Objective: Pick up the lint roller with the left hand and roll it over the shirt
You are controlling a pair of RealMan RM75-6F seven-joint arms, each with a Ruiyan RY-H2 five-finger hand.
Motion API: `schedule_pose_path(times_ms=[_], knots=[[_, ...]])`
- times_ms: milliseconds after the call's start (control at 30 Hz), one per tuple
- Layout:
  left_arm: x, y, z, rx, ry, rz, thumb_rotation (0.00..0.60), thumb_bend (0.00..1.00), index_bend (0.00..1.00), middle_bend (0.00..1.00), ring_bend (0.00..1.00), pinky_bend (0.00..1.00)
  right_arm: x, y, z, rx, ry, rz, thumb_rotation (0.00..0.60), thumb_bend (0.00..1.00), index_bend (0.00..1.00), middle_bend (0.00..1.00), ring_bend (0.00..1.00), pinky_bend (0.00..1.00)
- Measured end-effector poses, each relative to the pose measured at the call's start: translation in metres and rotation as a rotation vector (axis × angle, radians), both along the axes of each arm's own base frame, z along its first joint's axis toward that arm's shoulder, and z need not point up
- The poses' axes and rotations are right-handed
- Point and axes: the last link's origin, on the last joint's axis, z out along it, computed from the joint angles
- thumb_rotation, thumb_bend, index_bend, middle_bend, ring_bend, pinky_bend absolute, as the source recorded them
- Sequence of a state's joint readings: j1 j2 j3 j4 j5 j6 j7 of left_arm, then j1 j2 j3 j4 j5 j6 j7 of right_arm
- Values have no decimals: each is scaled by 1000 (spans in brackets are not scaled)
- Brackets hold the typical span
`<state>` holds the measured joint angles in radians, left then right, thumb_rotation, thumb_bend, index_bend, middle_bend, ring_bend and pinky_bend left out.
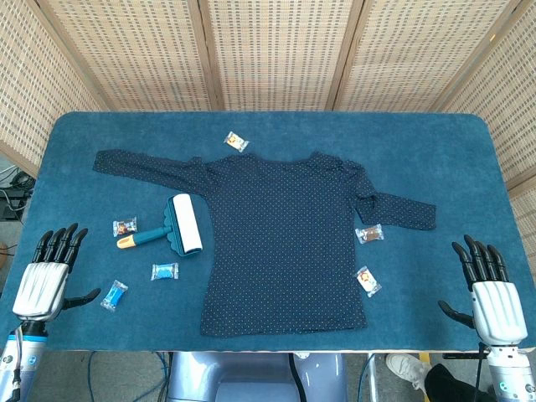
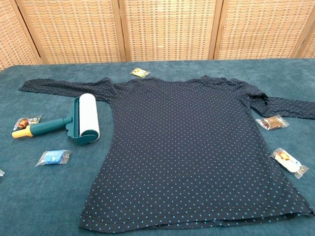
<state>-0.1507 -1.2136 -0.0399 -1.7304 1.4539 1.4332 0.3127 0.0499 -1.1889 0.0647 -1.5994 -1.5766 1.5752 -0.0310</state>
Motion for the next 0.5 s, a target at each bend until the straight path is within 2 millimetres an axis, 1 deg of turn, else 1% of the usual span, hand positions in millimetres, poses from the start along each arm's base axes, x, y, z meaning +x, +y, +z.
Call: schedule_pose_path(times_ms=[500], knots=[[-1,0,2,2,-4,9,600,78,0,0,0,0,-1,0,-1,1,-1,-5,600,133,0,0,0,0]])
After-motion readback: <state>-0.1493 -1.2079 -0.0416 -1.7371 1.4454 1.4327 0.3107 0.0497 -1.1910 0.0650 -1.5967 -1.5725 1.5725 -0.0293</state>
